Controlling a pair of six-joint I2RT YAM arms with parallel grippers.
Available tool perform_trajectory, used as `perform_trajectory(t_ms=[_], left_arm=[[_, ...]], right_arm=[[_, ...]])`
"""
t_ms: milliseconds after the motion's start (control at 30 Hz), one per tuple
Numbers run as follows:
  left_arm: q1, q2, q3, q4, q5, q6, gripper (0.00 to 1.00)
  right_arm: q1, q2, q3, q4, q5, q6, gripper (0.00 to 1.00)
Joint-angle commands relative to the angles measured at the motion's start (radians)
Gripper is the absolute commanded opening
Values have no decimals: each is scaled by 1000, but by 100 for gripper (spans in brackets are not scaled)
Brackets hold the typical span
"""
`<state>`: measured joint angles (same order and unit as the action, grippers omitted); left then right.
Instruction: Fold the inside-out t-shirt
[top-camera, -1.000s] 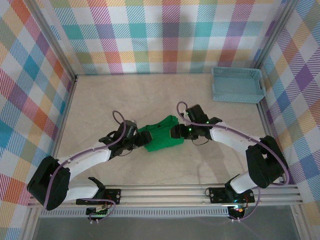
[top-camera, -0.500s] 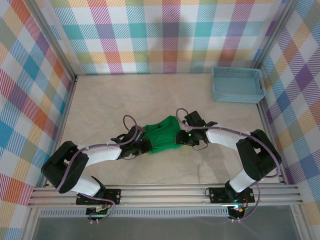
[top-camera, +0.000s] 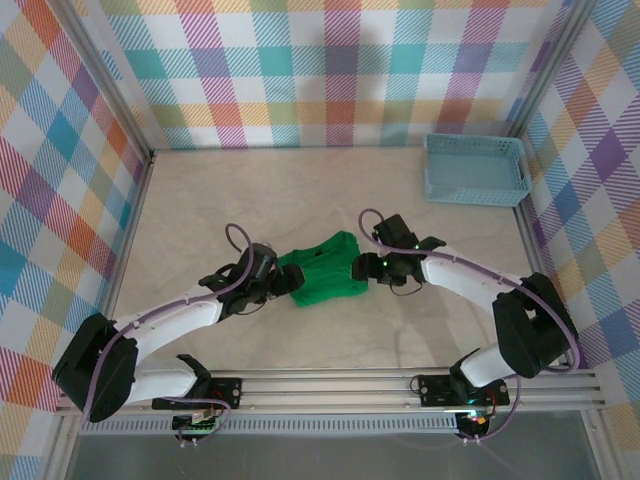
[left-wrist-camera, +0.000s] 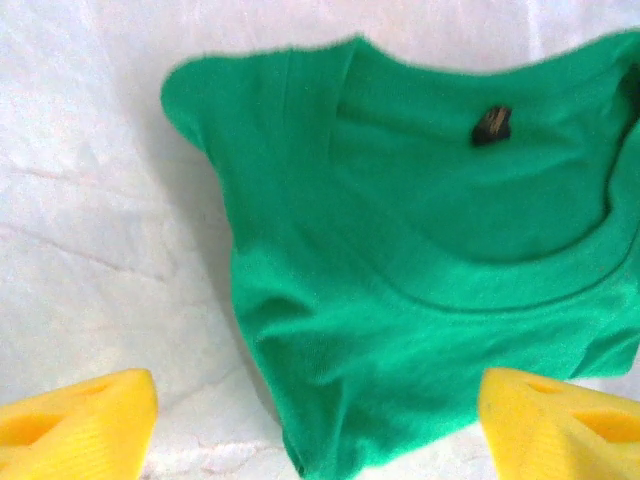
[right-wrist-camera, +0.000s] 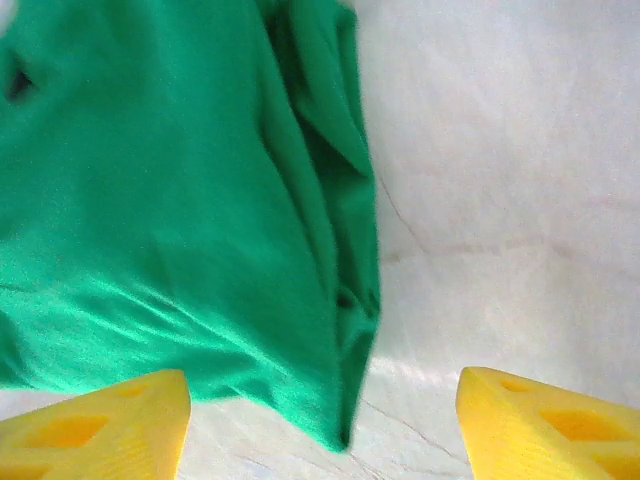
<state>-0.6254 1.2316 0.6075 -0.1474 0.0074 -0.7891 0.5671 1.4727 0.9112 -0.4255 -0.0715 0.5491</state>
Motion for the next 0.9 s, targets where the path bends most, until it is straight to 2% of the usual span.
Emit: perform_trajectory(t_ms=[0, 167, 300, 367, 433, 633, 767, 867], left_arm=[[33, 52, 35, 58, 64, -22, 86], [42, 202, 65, 160, 98, -64, 85], [50, 304, 84, 214, 118, -77, 76], [50, 347, 96, 227, 122, -69, 72], [50, 374, 107, 222, 115, -61, 66], [71, 406, 186, 99, 46, 14, 53], [158, 432, 242, 31, 37, 92, 52], [237, 434, 305, -55, 32, 139, 55]], right_arm=[[-21, 47, 98, -12, 14, -28, 73], [-48, 194, 198, 13, -13, -7, 71], [-47, 283, 214, 42, -57, 4, 70], [-48, 315, 203, 53, -59, 15, 66], [-50, 339, 198, 50, -41, 20, 57], [-57, 385, 209, 81, -60, 27, 37], [-35, 428, 248, 122, -129, 73, 35], [-20, 451, 301, 122, -145, 98, 41]])
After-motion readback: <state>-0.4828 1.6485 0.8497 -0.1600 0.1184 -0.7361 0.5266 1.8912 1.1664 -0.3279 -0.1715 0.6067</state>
